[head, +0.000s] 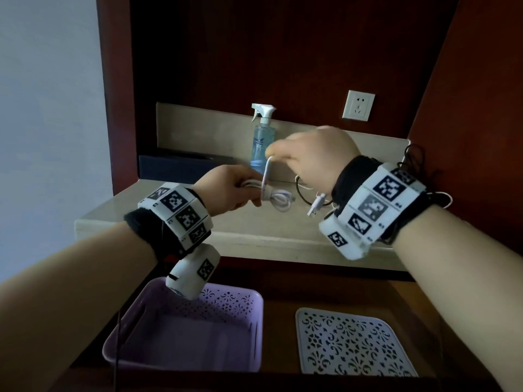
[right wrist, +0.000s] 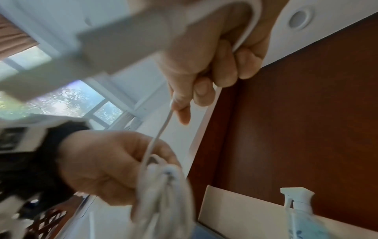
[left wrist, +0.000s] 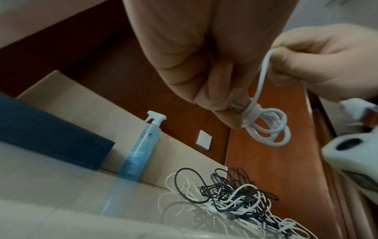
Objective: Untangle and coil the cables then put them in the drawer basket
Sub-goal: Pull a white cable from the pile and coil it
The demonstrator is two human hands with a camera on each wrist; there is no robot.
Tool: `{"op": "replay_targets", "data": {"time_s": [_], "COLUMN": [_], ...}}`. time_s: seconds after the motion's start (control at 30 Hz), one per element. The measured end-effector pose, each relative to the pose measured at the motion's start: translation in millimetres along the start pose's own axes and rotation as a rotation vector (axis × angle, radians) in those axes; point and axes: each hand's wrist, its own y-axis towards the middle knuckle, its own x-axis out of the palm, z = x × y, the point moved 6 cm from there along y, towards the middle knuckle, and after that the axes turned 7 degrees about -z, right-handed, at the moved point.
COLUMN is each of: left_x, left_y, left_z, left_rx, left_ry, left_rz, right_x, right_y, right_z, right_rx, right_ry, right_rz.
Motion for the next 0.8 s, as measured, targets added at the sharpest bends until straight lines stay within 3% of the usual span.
{"op": "replay_targets", "data": {"time_s": [0.2, 0.33, 0.43, 0.53, 0.6, 0.8], "left_x": [9, 7, 1, -9, -12, -5], "left_y": [-11, -14, -13, -3, 2, 12], "left_z": [27, 38, 43, 35, 26, 9], "left_rx": [0.12, 0.179, 0.217, 0.175, 0.125, 0.041], "left_ry": [-0.042, -0.211, -0.313, -0.308, -0.241, 0.051], "left_rz": [-0.121, -0.116, -0.032, 0.156, 0.247, 0.276], "right_x": [14, 35, 49, 72, 71, 67], "right_y": [2, 0, -5, -9, -14, -19], "right_z": [31, 33, 23, 11, -4, -23], "right_rx": [0.105, 0.117, 0.093, 0.133, 0.073, 0.029], "right_ry": [0.213, 0.325, 0.463, 0.357, 0.335, 0.017], "right_rz": [-0.055, -0.133, -0.074, -0.105, -0.099, -0.163]}}
